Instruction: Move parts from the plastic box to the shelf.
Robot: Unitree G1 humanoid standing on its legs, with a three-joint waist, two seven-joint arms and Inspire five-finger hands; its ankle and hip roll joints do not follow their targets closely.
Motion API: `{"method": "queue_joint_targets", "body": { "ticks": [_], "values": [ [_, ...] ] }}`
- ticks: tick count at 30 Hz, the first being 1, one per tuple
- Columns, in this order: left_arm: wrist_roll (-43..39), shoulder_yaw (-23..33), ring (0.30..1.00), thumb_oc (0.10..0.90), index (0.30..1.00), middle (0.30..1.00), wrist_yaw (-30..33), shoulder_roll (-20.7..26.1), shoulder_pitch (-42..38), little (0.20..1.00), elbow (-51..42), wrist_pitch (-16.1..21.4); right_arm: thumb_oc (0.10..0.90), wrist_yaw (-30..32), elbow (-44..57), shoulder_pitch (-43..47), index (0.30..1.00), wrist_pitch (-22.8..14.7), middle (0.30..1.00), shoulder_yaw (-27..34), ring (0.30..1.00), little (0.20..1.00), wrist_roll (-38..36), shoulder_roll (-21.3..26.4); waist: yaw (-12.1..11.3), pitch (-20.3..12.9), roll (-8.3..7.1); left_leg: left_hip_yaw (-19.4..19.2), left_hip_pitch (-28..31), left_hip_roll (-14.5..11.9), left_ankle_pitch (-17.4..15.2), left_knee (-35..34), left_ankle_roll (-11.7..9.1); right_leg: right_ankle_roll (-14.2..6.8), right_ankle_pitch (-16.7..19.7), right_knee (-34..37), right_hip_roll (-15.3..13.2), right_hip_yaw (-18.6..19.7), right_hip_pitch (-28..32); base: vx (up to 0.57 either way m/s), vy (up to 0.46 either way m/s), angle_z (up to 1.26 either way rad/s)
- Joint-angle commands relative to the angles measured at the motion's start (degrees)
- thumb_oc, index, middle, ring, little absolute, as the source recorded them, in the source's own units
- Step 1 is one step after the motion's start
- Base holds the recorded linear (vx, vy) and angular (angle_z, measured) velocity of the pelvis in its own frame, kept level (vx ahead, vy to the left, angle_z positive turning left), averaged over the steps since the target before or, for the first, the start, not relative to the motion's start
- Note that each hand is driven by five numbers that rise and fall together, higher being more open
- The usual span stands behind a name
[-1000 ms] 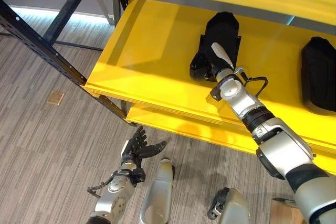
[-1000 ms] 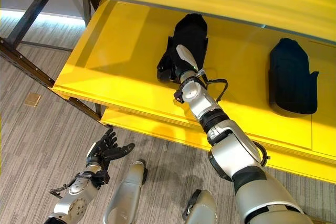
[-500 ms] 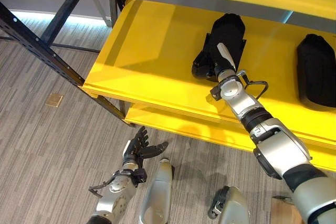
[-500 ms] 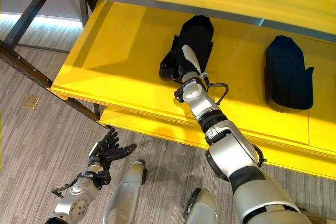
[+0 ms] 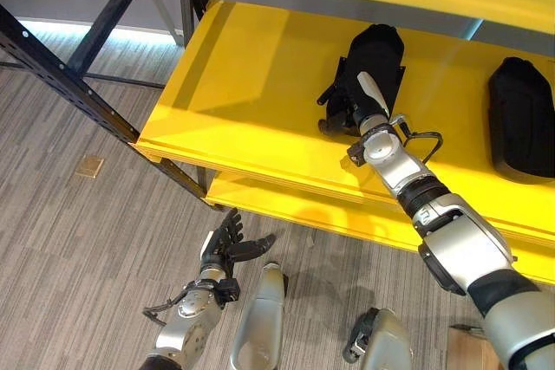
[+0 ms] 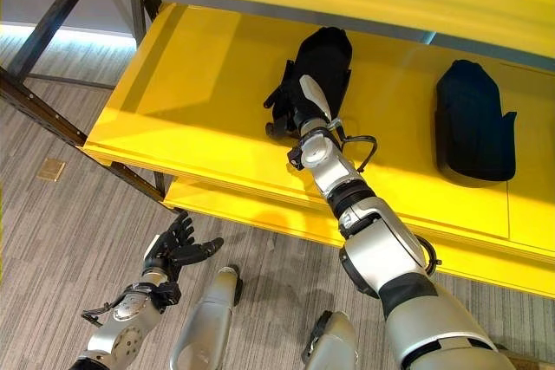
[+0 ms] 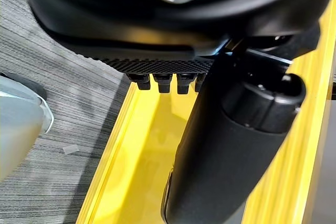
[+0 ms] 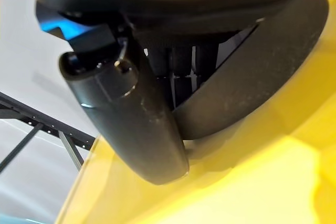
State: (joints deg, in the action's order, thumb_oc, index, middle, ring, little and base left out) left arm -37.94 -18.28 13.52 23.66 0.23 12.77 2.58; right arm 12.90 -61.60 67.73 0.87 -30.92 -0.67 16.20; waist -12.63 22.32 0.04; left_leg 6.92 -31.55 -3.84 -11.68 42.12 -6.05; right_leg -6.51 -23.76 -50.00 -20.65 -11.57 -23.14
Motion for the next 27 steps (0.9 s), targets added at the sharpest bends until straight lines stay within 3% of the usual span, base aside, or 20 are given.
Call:
{"method": "queue_joint_targets", "body": {
  "ticks": [1, 3, 27],
  "values": [
    [-0.1, 1.3, 1.000, 0.900, 1.000, 1.000, 0.2, 1.9, -3.1, 1.000, -5.4, 5.2, 0.900, -1.1, -3.3, 0.7, 1.000, 1.6, 1.000, -1.2, 1.000, 1.000, 2.0, 2.2, -0.7, 0.8, 1.25, 1.9, 2.9, -2.2, -7.9, 3.2, 3.0, 0.8, 3.9, 4.5, 1.5, 2.2, 2.1, 0.00, 0.000, 0.00],
    [-0.1, 1.4, 1.000, 0.900, 1.000, 1.000, 0.1, 1.8, -3.3, 1.000, -5.2, 5.3, 0.900, -1.3, -2.7, 1.4, 1.000, 1.6, 1.000, -1.8, 1.000, 1.000, 2.7, 2.6, -0.6, 0.7, 1.03, 1.9, 2.3, -2.0, -6.2, 2.3, 3.2, 1.2, 5.3, 5.3, 1.5, 2.0, 1.6, -0.06, -0.002, -0.02],
    [-0.4, 3.1, 1.000, 0.900, 1.000, 1.000, -1.3, 1.8, -3.9, 1.000, -2.6, 5.2, 0.900, -5.4, 2.0, 3.1, 1.000, 1.5, 1.000, -5.2, 1.000, 1.000, 4.2, 5.9, -0.3, -0.7, -0.95, 1.6, 5.6, -2.9, -6.0, 0.4, 2.3, 1.2, 5.1, 6.1, 1.3, 2.1, 4.0, 0.00, -0.001, 0.00]
  ]
}}
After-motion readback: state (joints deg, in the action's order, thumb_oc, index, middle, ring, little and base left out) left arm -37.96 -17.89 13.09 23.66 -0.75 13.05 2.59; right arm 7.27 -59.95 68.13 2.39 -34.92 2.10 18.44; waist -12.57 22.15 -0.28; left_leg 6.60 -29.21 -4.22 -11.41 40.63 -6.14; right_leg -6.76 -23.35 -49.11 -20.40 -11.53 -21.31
